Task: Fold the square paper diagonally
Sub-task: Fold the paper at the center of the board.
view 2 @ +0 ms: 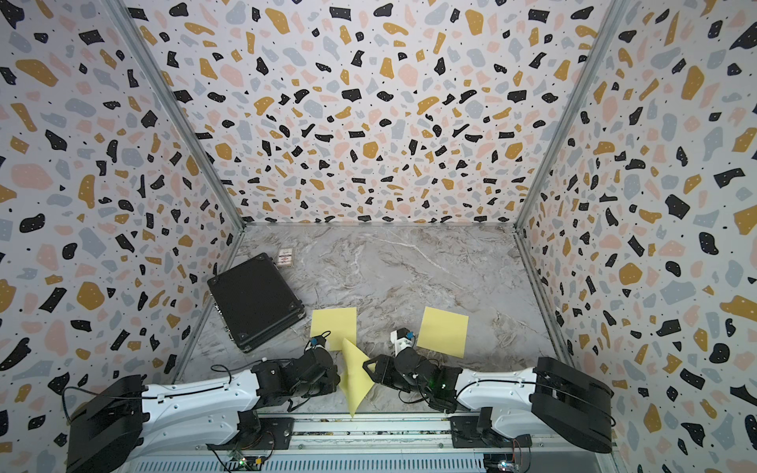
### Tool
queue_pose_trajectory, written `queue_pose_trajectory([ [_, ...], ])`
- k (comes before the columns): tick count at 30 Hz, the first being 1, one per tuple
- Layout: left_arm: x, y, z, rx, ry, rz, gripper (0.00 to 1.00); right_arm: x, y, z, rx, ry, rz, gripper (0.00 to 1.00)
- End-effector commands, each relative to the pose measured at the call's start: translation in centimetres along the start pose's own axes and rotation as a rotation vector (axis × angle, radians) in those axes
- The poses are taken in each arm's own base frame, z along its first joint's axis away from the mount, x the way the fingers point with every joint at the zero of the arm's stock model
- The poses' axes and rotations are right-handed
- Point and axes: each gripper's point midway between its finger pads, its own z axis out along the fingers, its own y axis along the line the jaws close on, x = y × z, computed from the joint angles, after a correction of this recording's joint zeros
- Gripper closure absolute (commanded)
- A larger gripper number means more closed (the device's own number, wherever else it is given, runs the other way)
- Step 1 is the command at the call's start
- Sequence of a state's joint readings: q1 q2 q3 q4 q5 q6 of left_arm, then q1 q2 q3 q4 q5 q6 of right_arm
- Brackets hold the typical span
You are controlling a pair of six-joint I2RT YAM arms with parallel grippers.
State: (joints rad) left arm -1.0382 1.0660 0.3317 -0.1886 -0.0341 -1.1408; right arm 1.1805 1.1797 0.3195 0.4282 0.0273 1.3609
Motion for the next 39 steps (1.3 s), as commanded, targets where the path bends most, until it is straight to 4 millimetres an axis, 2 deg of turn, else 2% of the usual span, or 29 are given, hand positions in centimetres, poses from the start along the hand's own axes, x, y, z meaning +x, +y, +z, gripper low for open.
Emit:
queue_pose_trajectory([
  [1,1.0,2.5,0.4,-0.083,0.019,0.006,1.00,-0.4,-2.9,-1.6,0.178,-0.017,-0.054,0.51],
  [5,0.9,2.3,0.4,-0.077,0.015,0.007,1.00,-0.6,-4.3,-2.8,0.216,-0.041,-0.034,0.52],
  [16,0.9,2.5,0.3,-0.082,0.018,0.008,1.00,0.0,-4.6,-2.6,0.224,-0.008,-0.042,0.55],
  [22,0.9,2.4,0.3,-0.077,0.014,0.004,1.00,0.7,-6.3,-2.8,0.288,0.022,-0.027,0.58],
  [25,0.9,2.4,0.4,-0.078,0.016,0.004,1.00,0.8,-6.6,-2.9,0.289,0.022,-0.018,0.69],
  [28,0.9,2.3,0.5,-0.075,0.018,0.007,1.00,0.8,-6.6,-3.1,0.298,0.026,-0.020,0.85],
  [30,0.9,2.1,0.5,-0.065,0.017,0.010,1.00,0.9,-7.0,-3.4,0.327,0.033,-0.024,1.00],
  [32,0.9,1.7,0.6,-0.045,0.021,0.016,1.00,0.8,-7.1,-3.8,0.349,0.039,-0.048,1.00],
  [35,0.8,-1.3,0.9,0.088,0.028,0.037,1.00,0.0,-6.5,-5.0,0.398,0.028,-0.112,1.00],
  [39,0.8,-4.7,1.5,0.229,0.053,0.054,1.00,-0.9,-3.1,-5.5,0.344,0.026,-0.195,1.00],
])
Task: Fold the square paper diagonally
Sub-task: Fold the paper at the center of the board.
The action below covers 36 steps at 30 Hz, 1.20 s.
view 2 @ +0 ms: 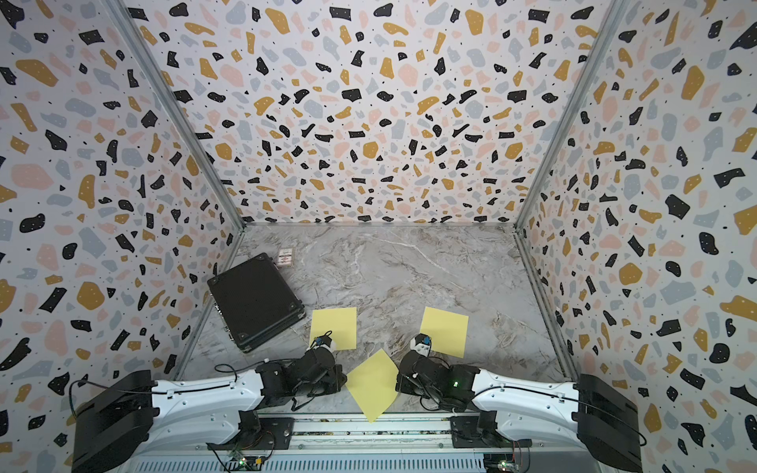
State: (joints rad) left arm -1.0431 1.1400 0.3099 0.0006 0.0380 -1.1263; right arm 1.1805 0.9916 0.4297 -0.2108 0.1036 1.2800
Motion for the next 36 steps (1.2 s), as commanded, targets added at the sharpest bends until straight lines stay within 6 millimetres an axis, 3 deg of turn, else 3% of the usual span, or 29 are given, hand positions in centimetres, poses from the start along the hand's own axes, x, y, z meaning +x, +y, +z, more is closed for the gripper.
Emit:
queue_pose_trajectory([
  [1,0.5,-2.5,0.9,0.123,0.034,0.036,1.00,-1.2,2.2,-1.7,-0.017,-0.023,-0.101,1.00],
  [5,0.5,-2.9,1.7,0.131,0.045,0.032,1.00,-1.1,5.1,-1.1,-0.088,0.007,-0.121,1.00],
  [12,1.2,-1.7,2.4,0.123,0.053,-0.002,1.00,0.6,7.8,4.1,-0.156,0.106,-0.100,1.00],
  [19,1.6,0.1,2.6,0.065,0.048,-0.014,1.00,1.2,7.5,6.7,-0.145,0.124,-0.080,1.00],
  [36,2.0,0.1,2.9,0.045,0.056,0.001,1.00,1.0,4.8,7.1,-0.038,0.097,-0.110,1.00],
])
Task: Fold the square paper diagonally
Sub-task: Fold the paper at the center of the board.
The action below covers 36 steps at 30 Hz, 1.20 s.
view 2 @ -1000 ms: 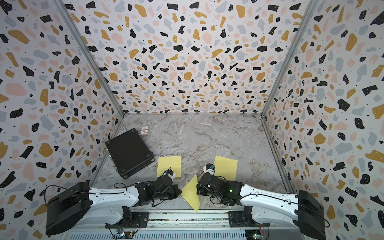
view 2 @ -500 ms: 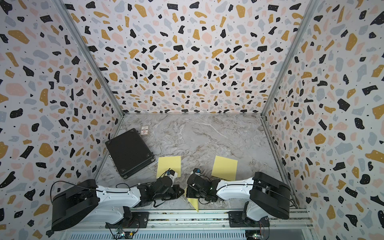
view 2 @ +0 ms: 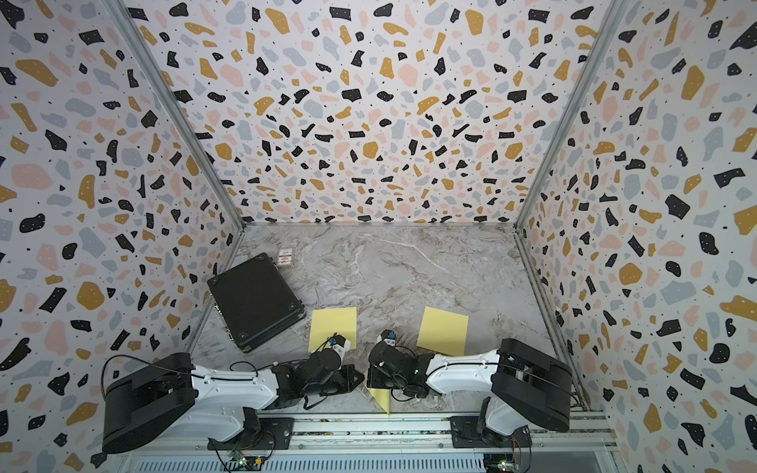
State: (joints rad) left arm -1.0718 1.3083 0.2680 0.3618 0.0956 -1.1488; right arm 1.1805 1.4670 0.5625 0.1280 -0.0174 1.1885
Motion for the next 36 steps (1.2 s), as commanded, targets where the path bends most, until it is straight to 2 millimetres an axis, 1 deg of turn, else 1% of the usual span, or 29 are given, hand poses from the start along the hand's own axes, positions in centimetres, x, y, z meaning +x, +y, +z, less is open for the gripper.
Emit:
queue_pose_trajectory([
  [1,1.7,3.4,0.1,-0.124,0.055,-0.012,1.00,-0.3,0.2,-0.2,0.012,-0.014,-0.016,1.00],
  [7,1.8,3.4,0.2,-0.130,0.061,-0.011,1.00,-0.2,0.1,0.4,0.017,-0.006,-0.015,1.00],
  [14,1.9,3.6,0.3,-0.138,0.063,-0.009,1.00,0.2,-1.0,0.7,0.056,0.006,-0.015,1.00],
  [18,1.9,3.7,0.4,-0.142,0.065,-0.009,1.00,0.1,-1.0,0.5,0.062,0.001,-0.024,1.00],
  [26,1.9,3.6,0.4,-0.144,0.067,-0.008,1.00,-0.7,-1.0,-0.8,0.093,-0.028,-0.064,1.00],
  [31,1.9,3.6,0.4,-0.143,0.067,-0.005,1.00,-0.6,-1.3,-0.7,0.101,-0.025,-0.066,1.00],
  [36,2.0,3.7,0.4,-0.147,0.069,-0.006,1.00,-0.3,-0.8,-0.3,0.077,-0.008,-0.060,1.00],
])
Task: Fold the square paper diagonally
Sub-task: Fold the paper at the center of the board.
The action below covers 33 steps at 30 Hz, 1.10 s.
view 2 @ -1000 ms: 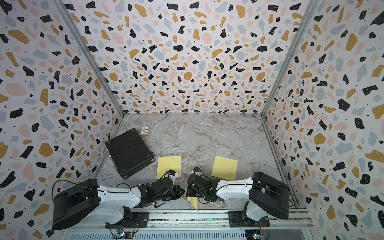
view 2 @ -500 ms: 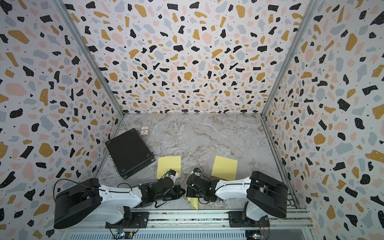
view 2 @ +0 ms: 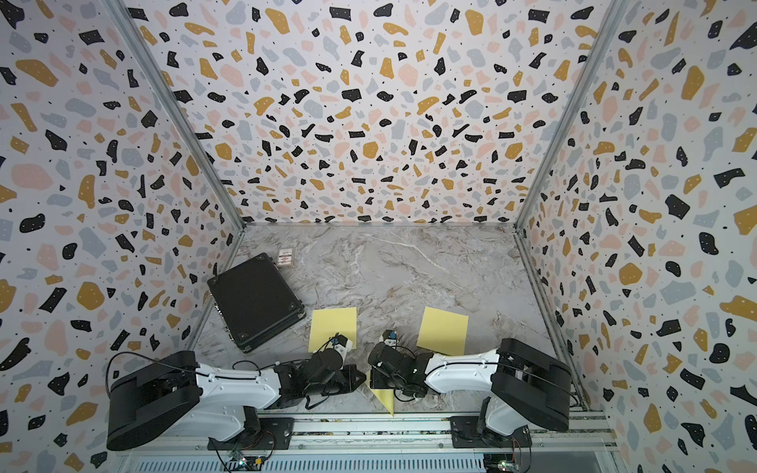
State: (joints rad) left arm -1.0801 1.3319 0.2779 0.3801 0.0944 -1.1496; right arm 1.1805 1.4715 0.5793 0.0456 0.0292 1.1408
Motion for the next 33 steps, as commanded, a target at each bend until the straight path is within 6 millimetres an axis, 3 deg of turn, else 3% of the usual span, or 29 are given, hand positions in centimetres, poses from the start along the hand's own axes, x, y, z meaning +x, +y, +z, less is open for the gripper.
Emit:
queue_pose_trajectory([
  [1,2.0,4.0,0.1,-0.154,0.067,-0.012,1.00,-0.2,0.9,-0.2,-0.014,0.002,-0.009,1.00],
  [9,1.9,4.0,0.2,-0.156,0.069,-0.010,1.00,0.8,0.5,0.8,-0.008,0.052,0.010,1.00],
  [14,1.9,4.4,0.1,-0.173,0.063,-0.015,1.00,1.4,0.4,1.1,-0.025,0.071,0.020,0.94],
  [23,1.2,4.7,-1.5,-0.193,0.016,-0.010,1.00,1.4,-0.2,0.7,-0.008,0.065,0.008,0.94],
  [28,0.9,3.2,-2.1,-0.128,0.002,-0.010,0.98,1.6,-0.1,1.0,-0.008,0.079,0.006,0.95],
  [33,0.1,0.3,-2.4,-0.008,-0.023,-0.020,0.97,1.8,-0.1,1.1,-0.009,0.088,0.004,0.96],
])
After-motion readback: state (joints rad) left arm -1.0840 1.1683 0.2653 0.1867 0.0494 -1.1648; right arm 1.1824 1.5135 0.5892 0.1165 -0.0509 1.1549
